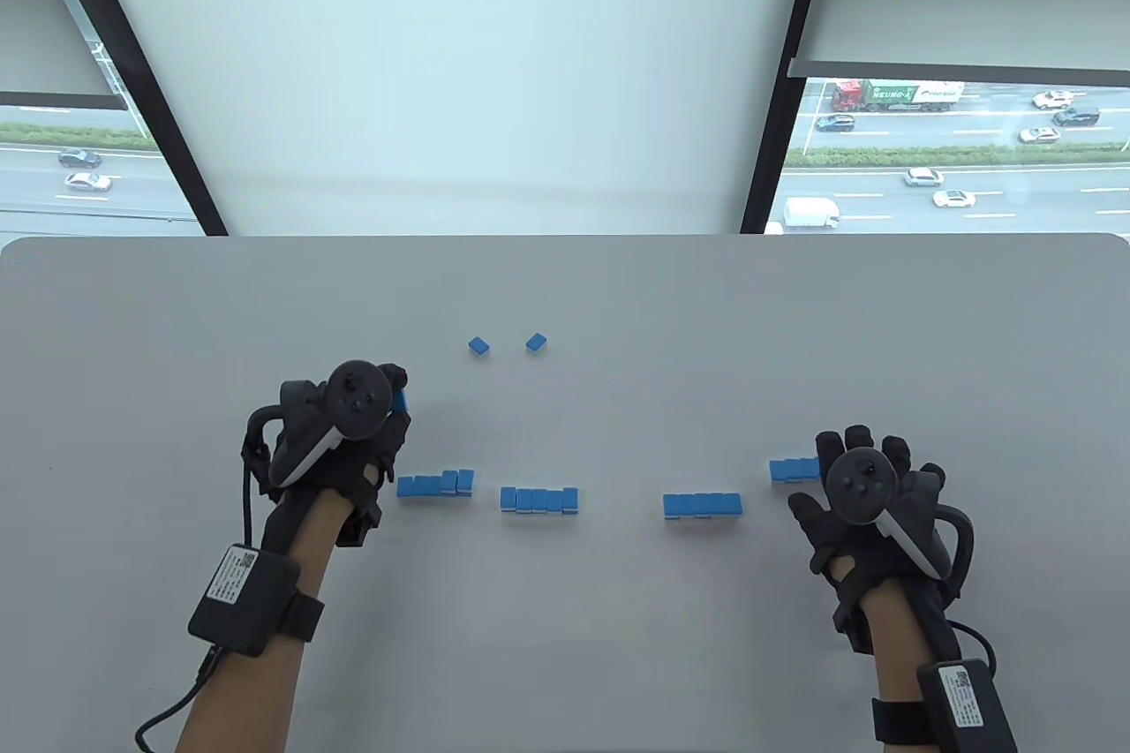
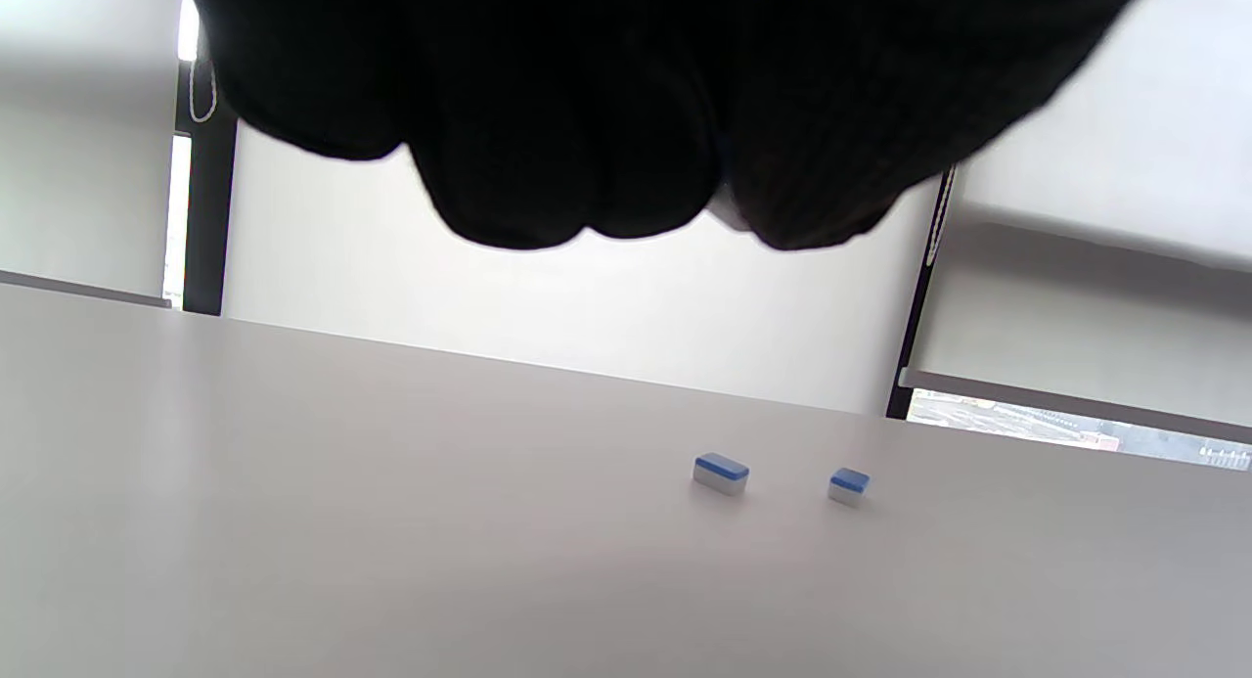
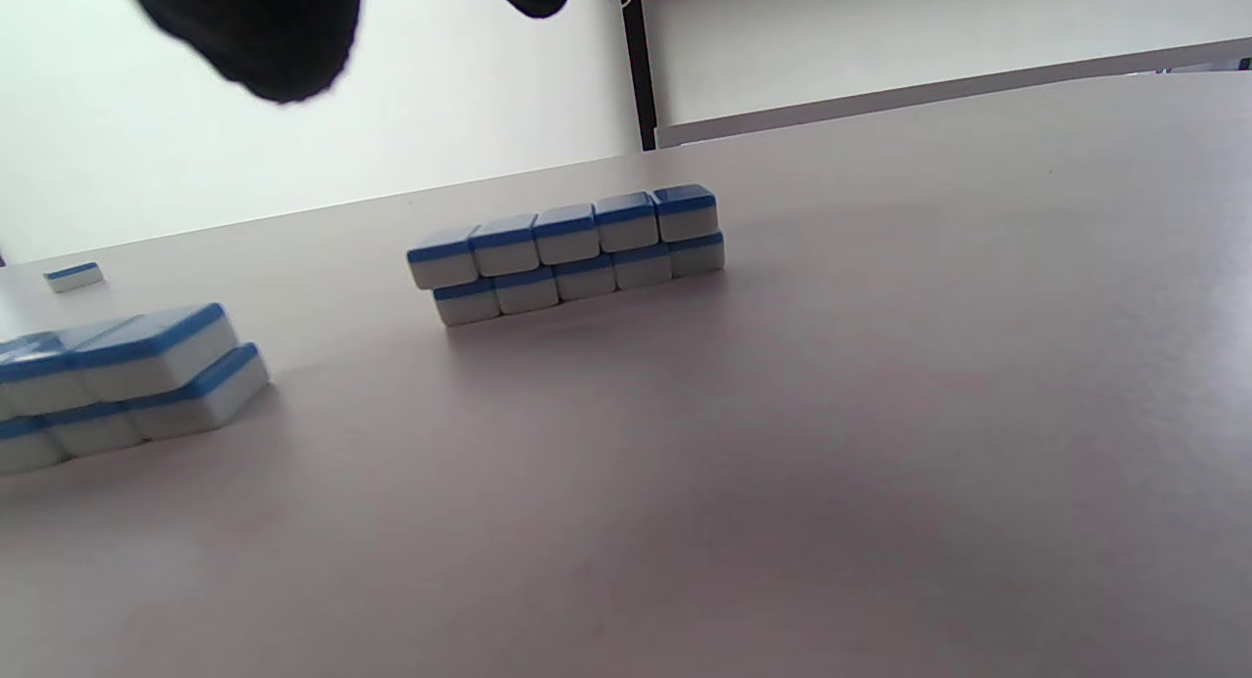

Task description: Build mahjong tile wall

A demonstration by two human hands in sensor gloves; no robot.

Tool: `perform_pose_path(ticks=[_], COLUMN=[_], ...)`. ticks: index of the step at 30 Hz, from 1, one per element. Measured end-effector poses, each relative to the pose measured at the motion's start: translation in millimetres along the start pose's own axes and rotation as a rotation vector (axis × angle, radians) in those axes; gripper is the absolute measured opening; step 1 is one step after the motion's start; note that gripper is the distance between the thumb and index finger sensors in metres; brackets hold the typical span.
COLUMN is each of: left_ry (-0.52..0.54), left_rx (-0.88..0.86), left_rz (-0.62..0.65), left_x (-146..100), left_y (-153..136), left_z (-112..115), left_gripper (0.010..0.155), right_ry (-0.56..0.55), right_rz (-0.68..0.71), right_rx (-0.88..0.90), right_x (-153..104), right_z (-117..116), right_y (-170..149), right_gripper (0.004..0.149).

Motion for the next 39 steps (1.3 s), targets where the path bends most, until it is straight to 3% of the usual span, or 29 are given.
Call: perform_pose_path(ticks=[5,11,20,39], left_ry=[0.117,-0.033,-0.117,-0.177], left_rx=[0.073,0.109,0.164,0.175], left_rz=[0.035,0.112,0.162,0.181], left_x=[-25,-26,-23,-24], left_y=[12,25,39,43], left_z=[17,50,75,80], left_gripper=[0.060,0.059,0.057,0.057], right_ry=[0.005,0.009,0.010,0.018], right_rz=[-0.014,-0.023,-0.032,-0.033], right_rx=[-0.006,-0.031,-0.046,-0.055], right_x=[1,4,3,2], right_z=[-3,-6,-7,-8], right_y=[-3,-2,-3,-1], right_gripper=[0.078,0.078,0.078,0.078])
Point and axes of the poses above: the tracker on the back of each hand, its own y axis roughly to the thumb side, its own x axis roughly from the wrist to the fingertips, z = x × y, the point moved 3 cm from there along x, roughly from the wrist to the fingertips, and after that the axes turned 15 degrees about x, right-handed, at the moved point
